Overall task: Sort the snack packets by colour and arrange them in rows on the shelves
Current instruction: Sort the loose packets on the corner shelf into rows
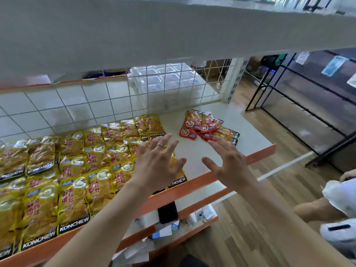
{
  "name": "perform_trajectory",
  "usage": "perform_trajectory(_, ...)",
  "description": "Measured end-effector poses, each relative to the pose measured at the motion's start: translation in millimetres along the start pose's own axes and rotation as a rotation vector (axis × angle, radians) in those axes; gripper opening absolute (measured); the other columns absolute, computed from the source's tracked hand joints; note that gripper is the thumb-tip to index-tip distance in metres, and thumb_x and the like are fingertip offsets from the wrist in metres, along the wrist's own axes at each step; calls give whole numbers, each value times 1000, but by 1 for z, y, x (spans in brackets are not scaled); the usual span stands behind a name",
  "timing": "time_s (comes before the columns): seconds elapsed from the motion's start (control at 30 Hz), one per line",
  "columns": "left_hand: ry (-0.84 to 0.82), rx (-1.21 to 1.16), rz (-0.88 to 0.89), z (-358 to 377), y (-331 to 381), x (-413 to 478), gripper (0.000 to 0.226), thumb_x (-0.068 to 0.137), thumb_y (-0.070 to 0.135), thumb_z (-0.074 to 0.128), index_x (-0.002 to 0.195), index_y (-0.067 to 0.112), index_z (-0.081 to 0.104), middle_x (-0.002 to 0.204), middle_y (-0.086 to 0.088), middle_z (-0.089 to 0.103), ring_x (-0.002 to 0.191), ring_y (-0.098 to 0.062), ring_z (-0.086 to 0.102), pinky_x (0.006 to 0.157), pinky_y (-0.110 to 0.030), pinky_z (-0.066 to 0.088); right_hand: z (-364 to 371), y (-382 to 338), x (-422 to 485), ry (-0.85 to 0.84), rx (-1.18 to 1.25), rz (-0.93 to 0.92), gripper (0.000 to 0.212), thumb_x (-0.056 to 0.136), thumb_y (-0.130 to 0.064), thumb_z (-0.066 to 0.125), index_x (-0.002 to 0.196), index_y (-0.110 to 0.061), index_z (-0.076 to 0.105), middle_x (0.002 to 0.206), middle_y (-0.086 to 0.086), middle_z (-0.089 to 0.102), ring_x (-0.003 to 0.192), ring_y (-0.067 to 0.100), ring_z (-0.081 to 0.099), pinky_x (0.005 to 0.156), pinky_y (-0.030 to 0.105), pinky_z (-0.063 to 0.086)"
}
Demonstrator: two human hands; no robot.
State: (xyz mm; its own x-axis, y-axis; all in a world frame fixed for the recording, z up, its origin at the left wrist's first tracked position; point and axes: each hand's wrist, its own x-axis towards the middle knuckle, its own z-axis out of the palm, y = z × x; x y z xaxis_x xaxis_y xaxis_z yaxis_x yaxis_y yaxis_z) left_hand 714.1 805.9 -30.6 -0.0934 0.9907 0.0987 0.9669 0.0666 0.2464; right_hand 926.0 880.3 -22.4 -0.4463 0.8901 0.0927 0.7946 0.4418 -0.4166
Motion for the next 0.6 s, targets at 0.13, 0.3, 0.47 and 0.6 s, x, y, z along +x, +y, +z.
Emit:
perform_trajectory(0.13,-6,35,11,9,21,21,78,87,72,15,154,35,28,164,8,21,151,-16,17,122,-44,12,-10,25,14,5,1,19,61,93,-47,61,148,-27,43,159,-4,32,147,18,28,117,49,22)
perform_trajectory(0.3,-5,52,1,20,51,57,74,91,69,24,154,32,28,164,7,24,150,-17,19,121,-43,13,-24,68,38,-11,15,55,61,93,-42,62,148,-26,43,158,-3,35,146,18,29,116,46,22)
perform_trajectory(0.47,-19,90,-93,41,79,99,69,95,65,38,154,31,29,163,4,27,149,-18,24,118,-42,22,-25,108,65,-71,22,64,58,94,-44,60,147,-27,44,155,-4,40,144,18,32,117,46,24)
perform_trajectory(0.6,5,79,-239,54,94,132,62,95,61,41,147,27,42,155,1,40,140,-23,39,109,-42,35,-20,121,85,-97,-12,45,57,92,-45,59,143,-22,48,145,-1,51,134,21,40,111,43,31)
